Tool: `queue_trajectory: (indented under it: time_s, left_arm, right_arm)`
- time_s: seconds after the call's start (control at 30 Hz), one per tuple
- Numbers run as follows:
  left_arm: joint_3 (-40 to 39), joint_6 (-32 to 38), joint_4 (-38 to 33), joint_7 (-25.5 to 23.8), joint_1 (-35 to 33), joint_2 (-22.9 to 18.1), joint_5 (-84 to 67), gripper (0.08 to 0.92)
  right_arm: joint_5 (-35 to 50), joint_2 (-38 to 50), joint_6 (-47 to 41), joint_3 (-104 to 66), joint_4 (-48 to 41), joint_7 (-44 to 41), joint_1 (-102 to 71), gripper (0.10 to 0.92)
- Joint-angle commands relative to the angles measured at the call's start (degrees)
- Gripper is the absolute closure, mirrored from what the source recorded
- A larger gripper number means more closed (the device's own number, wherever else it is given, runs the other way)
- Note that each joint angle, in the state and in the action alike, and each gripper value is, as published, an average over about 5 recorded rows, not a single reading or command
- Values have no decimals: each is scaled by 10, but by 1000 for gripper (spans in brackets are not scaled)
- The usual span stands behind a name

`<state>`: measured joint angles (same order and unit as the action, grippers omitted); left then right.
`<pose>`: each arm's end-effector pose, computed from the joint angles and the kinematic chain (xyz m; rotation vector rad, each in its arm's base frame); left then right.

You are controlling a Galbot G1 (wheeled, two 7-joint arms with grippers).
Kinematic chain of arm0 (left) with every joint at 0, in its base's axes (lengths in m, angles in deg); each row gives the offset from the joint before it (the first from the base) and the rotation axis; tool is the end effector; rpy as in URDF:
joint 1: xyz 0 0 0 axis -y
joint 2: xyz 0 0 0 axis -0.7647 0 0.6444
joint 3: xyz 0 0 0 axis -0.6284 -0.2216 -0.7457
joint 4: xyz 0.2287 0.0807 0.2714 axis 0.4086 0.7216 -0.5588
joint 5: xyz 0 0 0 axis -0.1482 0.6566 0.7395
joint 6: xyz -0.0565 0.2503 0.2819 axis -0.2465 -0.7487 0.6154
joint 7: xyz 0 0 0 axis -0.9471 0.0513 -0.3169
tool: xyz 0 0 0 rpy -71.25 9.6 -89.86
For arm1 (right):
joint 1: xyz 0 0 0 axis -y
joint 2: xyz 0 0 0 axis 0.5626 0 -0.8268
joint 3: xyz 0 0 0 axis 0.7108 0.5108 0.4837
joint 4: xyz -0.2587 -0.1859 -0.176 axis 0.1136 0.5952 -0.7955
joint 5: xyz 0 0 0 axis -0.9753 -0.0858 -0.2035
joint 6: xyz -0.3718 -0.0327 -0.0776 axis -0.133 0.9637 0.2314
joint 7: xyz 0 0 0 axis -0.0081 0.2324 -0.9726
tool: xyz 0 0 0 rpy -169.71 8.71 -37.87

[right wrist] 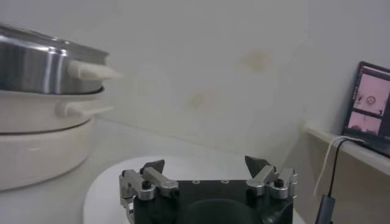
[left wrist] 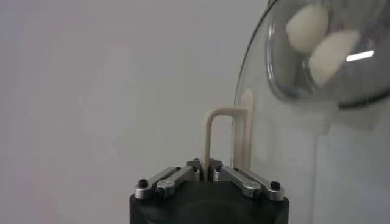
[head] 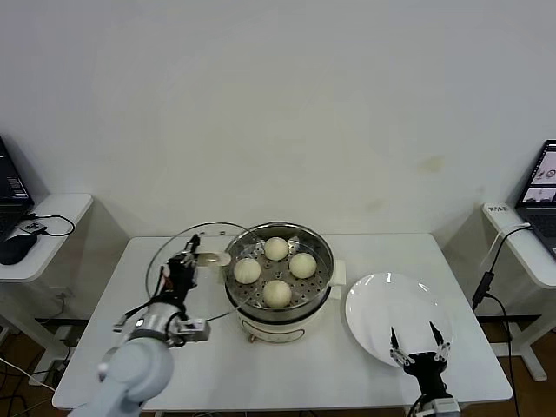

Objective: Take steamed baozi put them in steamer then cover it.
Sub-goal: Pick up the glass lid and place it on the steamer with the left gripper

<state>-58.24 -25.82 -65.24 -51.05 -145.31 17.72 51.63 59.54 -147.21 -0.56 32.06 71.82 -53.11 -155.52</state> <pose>0.3024 0.0140 -0.2356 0.1267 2.2710 2.0924 0.1695 -0.0993 -0.4083 -0.0749 -2.9779 0.4274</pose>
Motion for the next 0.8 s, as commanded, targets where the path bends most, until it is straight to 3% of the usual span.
queue_trajectory:
  time_s: [0.03, 0.43, 0.8]
  left_arm:
    - [-103, -46, 38, -62, 110, -73, 97, 853]
    - [-145, -46, 93, -71, 137, -166, 165, 853]
    - [-159, -43, 147, -68, 147, -216, 195, 853]
  right_arm:
    - [-48, -14, 2, 8, -25, 12, 9, 203]
    - [-66, -24, 4, 10, -25, 23, 1, 203]
    - [-68, -24, 7, 10, -30, 24, -1, 202]
